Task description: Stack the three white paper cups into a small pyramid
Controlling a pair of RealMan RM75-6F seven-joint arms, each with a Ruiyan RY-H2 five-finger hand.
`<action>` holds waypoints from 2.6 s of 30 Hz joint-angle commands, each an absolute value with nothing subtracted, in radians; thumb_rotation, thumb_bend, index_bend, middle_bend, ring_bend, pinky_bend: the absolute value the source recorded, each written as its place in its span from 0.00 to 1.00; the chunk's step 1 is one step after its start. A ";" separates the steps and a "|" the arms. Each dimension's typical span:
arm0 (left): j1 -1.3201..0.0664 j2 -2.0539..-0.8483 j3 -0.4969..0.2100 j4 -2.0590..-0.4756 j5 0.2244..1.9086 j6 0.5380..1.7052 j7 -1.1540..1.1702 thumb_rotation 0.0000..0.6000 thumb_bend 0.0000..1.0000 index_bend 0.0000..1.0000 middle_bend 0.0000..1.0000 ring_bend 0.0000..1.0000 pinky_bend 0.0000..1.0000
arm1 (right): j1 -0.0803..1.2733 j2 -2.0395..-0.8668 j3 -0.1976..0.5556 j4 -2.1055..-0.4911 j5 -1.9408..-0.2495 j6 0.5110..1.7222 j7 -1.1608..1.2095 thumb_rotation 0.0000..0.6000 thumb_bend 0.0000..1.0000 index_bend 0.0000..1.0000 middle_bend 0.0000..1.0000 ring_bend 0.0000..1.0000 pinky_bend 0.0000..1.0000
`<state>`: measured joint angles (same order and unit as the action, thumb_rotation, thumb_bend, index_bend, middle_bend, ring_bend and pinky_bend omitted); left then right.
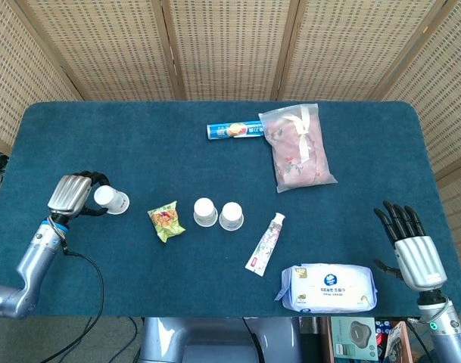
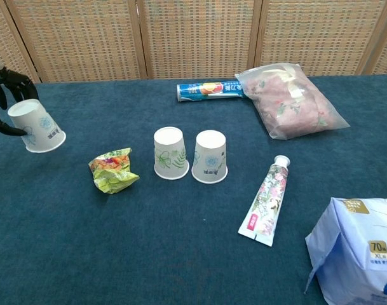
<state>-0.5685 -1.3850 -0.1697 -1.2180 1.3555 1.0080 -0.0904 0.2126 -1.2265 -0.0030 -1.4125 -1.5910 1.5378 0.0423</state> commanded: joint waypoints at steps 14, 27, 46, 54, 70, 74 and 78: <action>-0.813 -1.356 -0.335 -1.647 1.215 0.927 0.260 1.00 0.16 0.44 0.44 0.36 0.43 | 0.206 -1.224 0.012 -1.411 -1.599 1.519 0.055 1.00 0.00 0.00 0.00 0.00 0.00; -0.936 -1.484 -0.314 -1.652 1.025 0.914 0.464 1.00 0.16 0.44 0.44 0.36 0.43 | 0.201 -1.217 0.028 -1.399 -1.590 1.507 0.097 1.00 0.00 0.00 0.00 0.00 0.00; -0.989 -1.565 -0.277 -1.557 0.954 0.934 0.502 1.00 0.16 0.44 0.44 0.36 0.43 | 0.195 -1.211 0.040 -1.393 -1.587 1.496 0.127 1.00 0.00 0.00 0.00 0.00 0.00; -0.999 -1.578 -0.269 -1.535 0.955 0.940 0.498 1.00 0.16 0.43 0.37 0.30 0.41 | 0.193 -1.208 0.045 -1.391 -1.584 1.492 0.136 1.00 0.00 0.00 0.00 0.00 0.00; -0.974 -1.485 -0.261 -1.626 0.966 0.919 0.410 1.00 0.16 0.00 0.00 0.00 0.01 | 0.190 -1.205 0.047 -1.394 -1.592 1.493 0.140 1.00 0.00 0.00 0.00 0.00 0.00; -0.900 -1.403 -0.250 -1.708 1.048 1.019 0.361 1.00 0.16 0.00 0.00 0.00 0.00 | 0.190 -1.205 0.046 -1.396 -1.598 1.494 0.141 1.00 0.00 0.00 0.00 0.00 0.00; -0.688 -1.252 -0.126 -1.809 1.174 1.245 0.320 1.00 0.16 0.00 0.00 0.00 0.00 | 0.193 -1.210 0.040 -1.394 -1.598 1.478 0.139 1.00 0.00 0.00 0.00 0.00 0.00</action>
<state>-0.8470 -1.3678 -0.2212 -1.7286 1.0669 1.0785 0.3657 0.1925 -1.2088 0.0416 -1.3944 -1.5984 1.4779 0.1409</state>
